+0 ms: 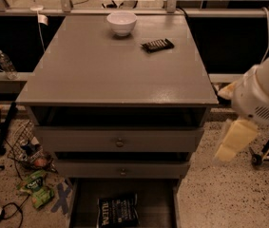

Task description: Pick blue chip bag from bottom drawer and place on counter

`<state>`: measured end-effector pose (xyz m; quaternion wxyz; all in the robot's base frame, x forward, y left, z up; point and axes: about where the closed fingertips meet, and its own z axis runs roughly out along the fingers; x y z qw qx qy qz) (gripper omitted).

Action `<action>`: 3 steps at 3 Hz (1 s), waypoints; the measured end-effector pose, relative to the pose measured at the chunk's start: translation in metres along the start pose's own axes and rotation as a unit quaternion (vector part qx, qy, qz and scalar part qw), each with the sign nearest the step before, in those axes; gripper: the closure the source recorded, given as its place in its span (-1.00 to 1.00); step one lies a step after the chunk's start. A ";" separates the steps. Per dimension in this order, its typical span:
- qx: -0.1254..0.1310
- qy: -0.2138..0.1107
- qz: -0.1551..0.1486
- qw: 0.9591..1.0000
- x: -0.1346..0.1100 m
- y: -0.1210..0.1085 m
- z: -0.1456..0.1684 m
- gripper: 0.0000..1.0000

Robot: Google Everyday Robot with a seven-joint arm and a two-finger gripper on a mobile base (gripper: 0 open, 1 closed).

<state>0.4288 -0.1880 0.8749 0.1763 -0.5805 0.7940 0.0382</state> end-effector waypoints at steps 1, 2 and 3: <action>-0.047 -0.028 0.013 0.998 0.002 0.031 0.068 -1.00; -0.046 -0.028 0.013 0.998 0.002 0.031 0.068 -1.00; -0.054 -0.027 0.048 0.997 0.014 0.041 0.092 -1.00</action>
Offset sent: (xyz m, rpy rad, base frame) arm -0.0104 0.0225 -0.0581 0.0757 0.0623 0.0123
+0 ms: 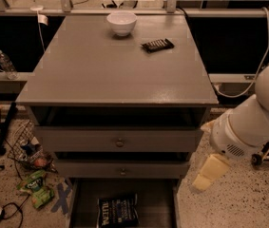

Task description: Pick blue chip bag from bottom drawer and place on counter

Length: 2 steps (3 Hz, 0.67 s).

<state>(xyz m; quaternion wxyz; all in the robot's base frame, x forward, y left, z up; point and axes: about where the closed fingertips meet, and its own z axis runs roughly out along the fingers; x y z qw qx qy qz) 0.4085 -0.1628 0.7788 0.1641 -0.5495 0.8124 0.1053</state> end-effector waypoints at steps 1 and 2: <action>-0.028 -0.014 0.051 0.998 0.021 0.013 0.057 -1.00; -0.053 -0.035 0.087 0.994 0.030 0.023 0.115 -1.00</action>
Offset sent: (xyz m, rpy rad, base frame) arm -0.0113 0.0482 -0.1988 0.2291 0.1744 -0.1944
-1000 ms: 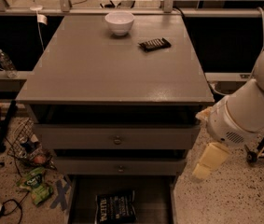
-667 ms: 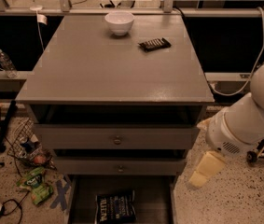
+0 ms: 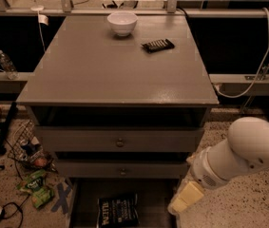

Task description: Pick blue chip bag from bottom drawer and place on counter

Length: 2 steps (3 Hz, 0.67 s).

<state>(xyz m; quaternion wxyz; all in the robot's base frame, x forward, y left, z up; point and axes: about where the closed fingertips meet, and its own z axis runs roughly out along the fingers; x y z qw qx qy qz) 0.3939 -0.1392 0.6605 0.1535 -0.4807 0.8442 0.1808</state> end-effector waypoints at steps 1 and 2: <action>-0.011 -0.021 0.020 1.000 -0.004 0.004 0.063 -1.00; 0.006 -0.037 0.024 0.999 -0.010 -0.006 0.072 -1.00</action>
Offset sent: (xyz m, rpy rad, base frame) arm 0.0042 0.0333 -0.0531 0.0507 0.0150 -0.0327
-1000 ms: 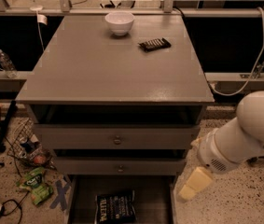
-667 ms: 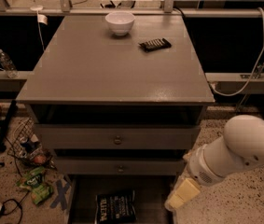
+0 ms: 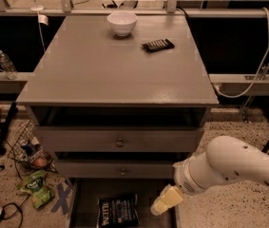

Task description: Pick blue chip bag from bottom drawer and place on counter

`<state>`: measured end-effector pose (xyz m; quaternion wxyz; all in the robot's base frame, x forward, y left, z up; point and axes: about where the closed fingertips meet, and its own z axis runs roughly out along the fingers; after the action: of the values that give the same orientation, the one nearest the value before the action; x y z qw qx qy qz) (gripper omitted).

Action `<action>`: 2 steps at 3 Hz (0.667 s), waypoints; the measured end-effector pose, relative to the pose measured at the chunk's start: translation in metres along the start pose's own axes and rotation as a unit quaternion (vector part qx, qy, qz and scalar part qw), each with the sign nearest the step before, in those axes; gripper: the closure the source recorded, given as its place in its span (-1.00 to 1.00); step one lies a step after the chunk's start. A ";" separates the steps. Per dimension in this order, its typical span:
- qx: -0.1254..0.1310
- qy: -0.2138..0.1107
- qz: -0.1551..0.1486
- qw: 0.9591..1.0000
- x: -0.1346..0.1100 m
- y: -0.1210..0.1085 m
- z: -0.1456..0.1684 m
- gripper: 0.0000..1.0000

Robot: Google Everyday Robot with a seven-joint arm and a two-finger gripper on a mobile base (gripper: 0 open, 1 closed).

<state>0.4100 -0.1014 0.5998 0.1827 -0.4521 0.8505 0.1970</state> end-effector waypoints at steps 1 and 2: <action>0.000 0.000 0.000 1.000 0.000 0.000 0.000 -1.00; -0.009 0.004 0.019 1.000 0.005 0.000 0.018 -1.00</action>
Offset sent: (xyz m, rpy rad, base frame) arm 0.0009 0.0152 -0.0566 0.0294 0.1097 -0.0726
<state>0.4099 -0.0961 0.5817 0.1718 -0.4385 0.8575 0.2068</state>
